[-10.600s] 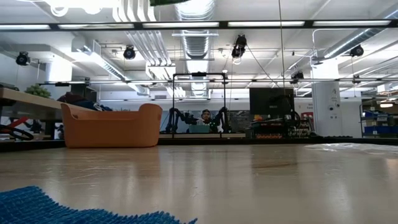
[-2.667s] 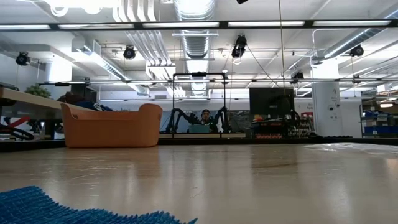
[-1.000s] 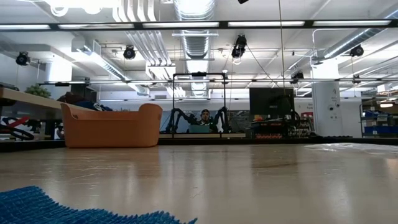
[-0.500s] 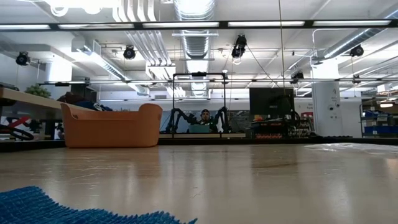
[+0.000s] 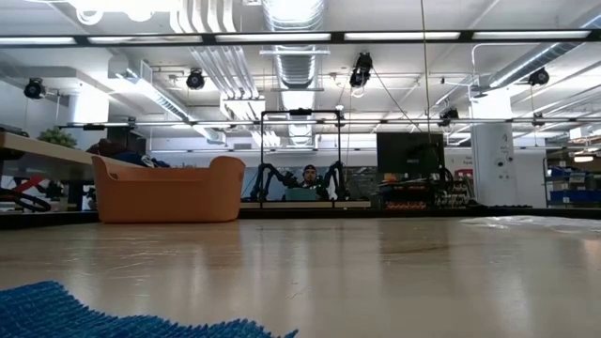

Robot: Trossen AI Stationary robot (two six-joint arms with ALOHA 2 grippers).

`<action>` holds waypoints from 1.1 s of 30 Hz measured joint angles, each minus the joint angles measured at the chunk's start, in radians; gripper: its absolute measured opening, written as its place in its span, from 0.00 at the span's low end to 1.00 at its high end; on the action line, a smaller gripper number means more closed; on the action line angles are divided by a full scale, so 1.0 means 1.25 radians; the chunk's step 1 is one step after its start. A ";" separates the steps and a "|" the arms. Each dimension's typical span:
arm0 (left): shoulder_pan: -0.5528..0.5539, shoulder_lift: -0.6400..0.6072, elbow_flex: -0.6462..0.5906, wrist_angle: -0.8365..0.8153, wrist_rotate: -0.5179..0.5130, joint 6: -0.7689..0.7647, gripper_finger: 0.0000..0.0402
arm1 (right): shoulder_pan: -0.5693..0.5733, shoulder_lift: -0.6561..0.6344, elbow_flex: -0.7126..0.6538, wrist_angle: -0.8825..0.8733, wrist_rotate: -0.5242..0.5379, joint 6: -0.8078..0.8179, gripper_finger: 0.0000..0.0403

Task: Roll bandage
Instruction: Roll the green bandage

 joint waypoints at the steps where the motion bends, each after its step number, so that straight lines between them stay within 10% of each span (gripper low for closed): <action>1: 0.000 0.000 0.000 0.000 0.000 0.004 0.01 | -0.002 -0.006 0.000 -0.018 -0.004 0.021 0.58; 7: 0.000 -0.001 -0.003 0.009 0.000 0.014 0.01 | -0.018 -0.058 0.000 -0.106 -0.004 0.057 0.60; 19: 0.001 -0.033 -0.004 -0.005 -0.037 -0.040 0.01 | 0.040 -0.021 -0.162 0.064 0.017 -0.358 0.60; 25: 0.008 -0.029 -0.006 -0.022 -0.049 -0.044 0.01 | 0.130 0.028 -0.256 0.239 0.247 -0.550 0.55; 33: 0.015 -0.029 -0.008 -0.024 -0.051 -0.017 0.01 | 0.142 0.070 -0.262 0.311 0.241 -0.415 0.54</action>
